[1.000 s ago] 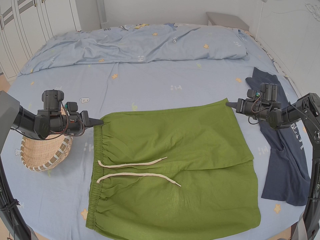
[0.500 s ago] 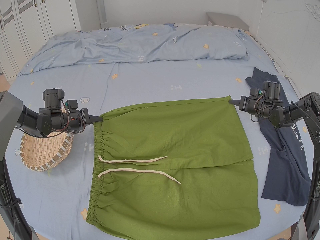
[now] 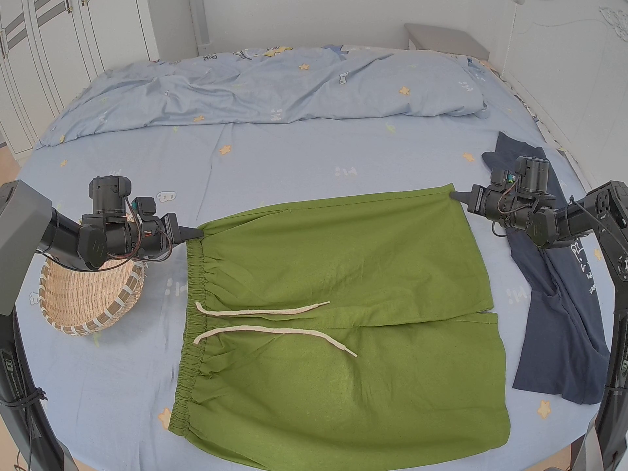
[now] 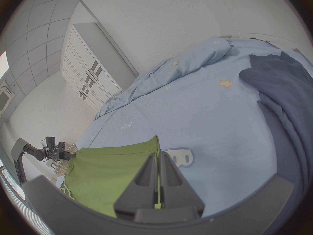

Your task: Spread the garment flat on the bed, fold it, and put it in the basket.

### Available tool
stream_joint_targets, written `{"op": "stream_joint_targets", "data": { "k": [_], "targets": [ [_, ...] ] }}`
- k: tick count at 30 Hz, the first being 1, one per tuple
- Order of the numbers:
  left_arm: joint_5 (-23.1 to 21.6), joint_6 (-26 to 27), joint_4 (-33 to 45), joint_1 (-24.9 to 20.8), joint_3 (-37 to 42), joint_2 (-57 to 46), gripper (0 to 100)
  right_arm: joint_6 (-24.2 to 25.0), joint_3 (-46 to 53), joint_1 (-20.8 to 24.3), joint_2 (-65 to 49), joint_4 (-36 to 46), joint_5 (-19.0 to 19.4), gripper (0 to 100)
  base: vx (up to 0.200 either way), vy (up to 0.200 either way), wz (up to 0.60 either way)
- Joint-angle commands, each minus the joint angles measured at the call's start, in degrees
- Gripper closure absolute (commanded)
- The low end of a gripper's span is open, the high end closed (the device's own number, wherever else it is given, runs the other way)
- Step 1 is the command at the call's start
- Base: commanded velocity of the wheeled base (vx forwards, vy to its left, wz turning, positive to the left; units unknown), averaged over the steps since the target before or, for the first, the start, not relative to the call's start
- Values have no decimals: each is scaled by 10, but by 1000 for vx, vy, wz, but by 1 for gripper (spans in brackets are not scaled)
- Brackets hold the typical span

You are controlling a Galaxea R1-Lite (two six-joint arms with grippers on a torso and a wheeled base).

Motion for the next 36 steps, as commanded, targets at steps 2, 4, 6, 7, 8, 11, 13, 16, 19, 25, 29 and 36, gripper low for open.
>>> {"op": "stream_joint_targets", "data": {
  "k": [2,4,6,7,8,11,13,16,19,25,29,36],
  "targets": [
    [0,0,0,-3,3,1,0,0,-1,2,1,-2,0,0,0,0,0],
    [0,0,0,-3,3,0,0,0,-1,3,1,-2,0,0,0,0,0],
    [0,0,0,-3,4,-2,0,0,-1,3,1,-2,0,0,0,0,0],
    [0,0,0,-3,5,-4,0,0,-1,3,0,-2,-1,0,0,0,0],
    [0,0,0,-3,5,-4,0,0,-1,2,0,-2,0,0,0,0,0],
    [0,1,0,-4,13,-8,0,1,3,0,-7,-3,0,0,0,0,0],
    [1,1,0,-5,19,-14,0,1,6,0,-12,-4,0,0,0,0,0],
    [20,1,0,-14,70,-91,0,2,37,-1,-46,-4,1,0,0,0,0],
    [30,-2,1,-15,119,-165,0,0,90,-9,-87,-12,1,0,0,0,0],
    [29,-37,2,-25,288,-296,0,1,223,-30,-209,-16,7,0,0,0,0],
    [22,-37,0,-20,433,-358,0,-5,362,-35,-278,-23,7,0,0,0,0],
    [19,-35,-16,-26,599,-427,0,-22,564,-58,-343,-111,7,0,0,0,0]
  ]
}}
